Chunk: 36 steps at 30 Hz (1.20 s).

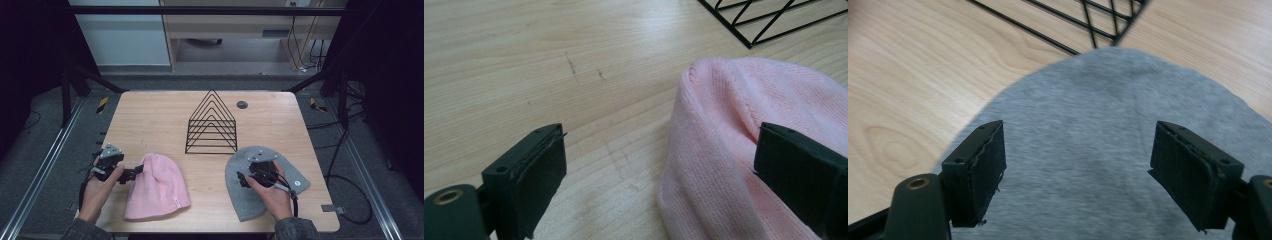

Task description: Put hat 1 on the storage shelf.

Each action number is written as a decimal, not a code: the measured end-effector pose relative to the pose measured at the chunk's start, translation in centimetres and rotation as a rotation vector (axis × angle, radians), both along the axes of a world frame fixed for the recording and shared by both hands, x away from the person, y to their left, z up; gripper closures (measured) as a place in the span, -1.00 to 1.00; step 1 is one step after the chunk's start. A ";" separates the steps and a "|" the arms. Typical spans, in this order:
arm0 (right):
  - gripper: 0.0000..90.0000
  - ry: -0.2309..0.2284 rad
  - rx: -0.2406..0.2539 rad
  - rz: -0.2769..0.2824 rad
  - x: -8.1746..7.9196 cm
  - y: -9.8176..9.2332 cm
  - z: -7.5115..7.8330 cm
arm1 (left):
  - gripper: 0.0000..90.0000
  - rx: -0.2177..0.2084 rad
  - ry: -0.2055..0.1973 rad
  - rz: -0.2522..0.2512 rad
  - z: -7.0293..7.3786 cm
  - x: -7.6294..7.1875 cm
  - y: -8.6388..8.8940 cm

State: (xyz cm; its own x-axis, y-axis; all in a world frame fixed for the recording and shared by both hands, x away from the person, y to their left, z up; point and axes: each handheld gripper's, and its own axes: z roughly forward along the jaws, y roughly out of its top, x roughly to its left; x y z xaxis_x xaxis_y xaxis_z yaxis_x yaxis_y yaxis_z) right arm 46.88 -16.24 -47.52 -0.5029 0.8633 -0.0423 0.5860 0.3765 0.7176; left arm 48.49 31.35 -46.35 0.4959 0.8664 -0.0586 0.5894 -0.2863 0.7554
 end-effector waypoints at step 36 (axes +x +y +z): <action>-0.15 -0.016 0.046 -0.056 -0.1 -2.2 0.4 | -0.05 0.030 0.108 -0.111 -1.1 2.8 -1.4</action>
State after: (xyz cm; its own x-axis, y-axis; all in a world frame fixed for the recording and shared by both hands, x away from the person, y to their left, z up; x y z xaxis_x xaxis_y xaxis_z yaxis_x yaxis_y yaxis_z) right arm 46.82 -18.40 -47.16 -0.4532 0.8914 -0.0100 0.5935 0.3101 0.7427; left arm 51.31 29.91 -47.41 0.5812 0.8086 -0.0917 0.6304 -0.3761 0.6791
